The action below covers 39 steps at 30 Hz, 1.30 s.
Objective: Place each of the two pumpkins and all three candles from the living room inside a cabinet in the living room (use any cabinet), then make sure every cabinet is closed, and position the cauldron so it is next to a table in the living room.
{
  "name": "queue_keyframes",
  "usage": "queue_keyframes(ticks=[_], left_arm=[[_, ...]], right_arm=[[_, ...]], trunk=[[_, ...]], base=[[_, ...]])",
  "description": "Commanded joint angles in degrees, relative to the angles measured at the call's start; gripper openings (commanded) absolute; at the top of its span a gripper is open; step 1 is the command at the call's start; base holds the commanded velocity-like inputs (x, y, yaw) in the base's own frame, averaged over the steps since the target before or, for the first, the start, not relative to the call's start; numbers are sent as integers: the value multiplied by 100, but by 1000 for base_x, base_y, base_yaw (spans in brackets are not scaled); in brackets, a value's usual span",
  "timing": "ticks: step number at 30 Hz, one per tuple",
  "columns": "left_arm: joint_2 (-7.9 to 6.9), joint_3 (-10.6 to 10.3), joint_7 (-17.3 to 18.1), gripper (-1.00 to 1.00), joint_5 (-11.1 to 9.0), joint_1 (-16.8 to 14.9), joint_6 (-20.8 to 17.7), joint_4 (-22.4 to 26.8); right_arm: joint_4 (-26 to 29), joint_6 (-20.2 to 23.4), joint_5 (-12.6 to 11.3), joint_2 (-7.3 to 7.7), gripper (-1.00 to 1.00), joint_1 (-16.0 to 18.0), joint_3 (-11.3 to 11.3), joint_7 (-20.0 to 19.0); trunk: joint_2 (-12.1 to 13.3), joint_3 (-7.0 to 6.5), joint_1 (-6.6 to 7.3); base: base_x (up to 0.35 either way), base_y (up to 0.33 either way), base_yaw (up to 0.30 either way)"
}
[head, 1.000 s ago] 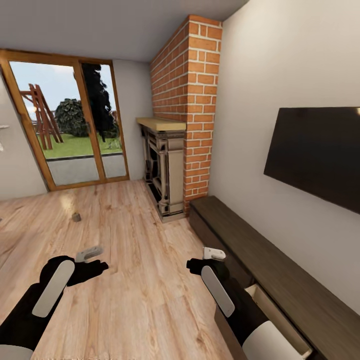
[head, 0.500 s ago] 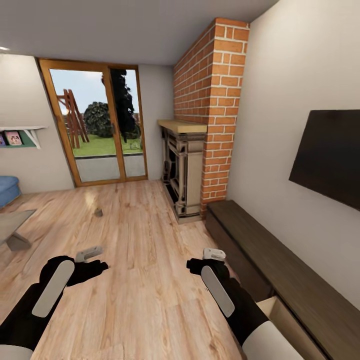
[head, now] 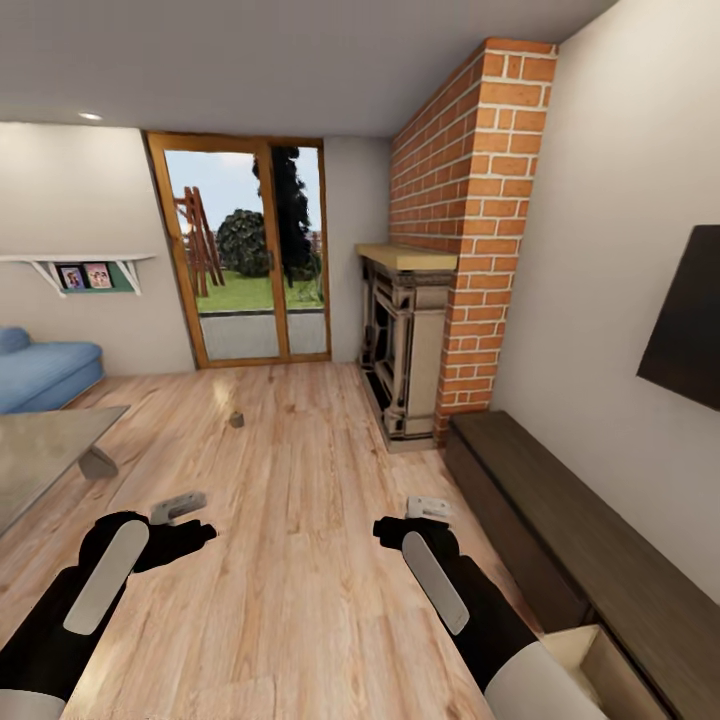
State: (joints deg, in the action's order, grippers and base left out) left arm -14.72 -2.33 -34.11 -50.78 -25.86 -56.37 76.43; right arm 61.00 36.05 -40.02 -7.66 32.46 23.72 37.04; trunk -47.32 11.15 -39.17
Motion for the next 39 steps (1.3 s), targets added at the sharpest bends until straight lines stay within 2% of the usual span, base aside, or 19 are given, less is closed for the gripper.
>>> queue_keyframes(ticks=[1,10,39], left_arm=[[-5,-13,-60,100,-55,-7,-6,4],[-14,-18,-61,100,-48,-7,-6,-1],[-16,-28,-61,100,-46,-7,-6,-31]], right_arm=[[8,7,-56,2,100,5,9,58],[13,7,-96,9,100,5,9,58],[24,16,-88,10,100,5,4,75]], trunk=[[-7,4,-1],[-7,-25,-1],[-7,-26,-1]], base=[[0,0,258],[84,49,190],[268,182,3]])
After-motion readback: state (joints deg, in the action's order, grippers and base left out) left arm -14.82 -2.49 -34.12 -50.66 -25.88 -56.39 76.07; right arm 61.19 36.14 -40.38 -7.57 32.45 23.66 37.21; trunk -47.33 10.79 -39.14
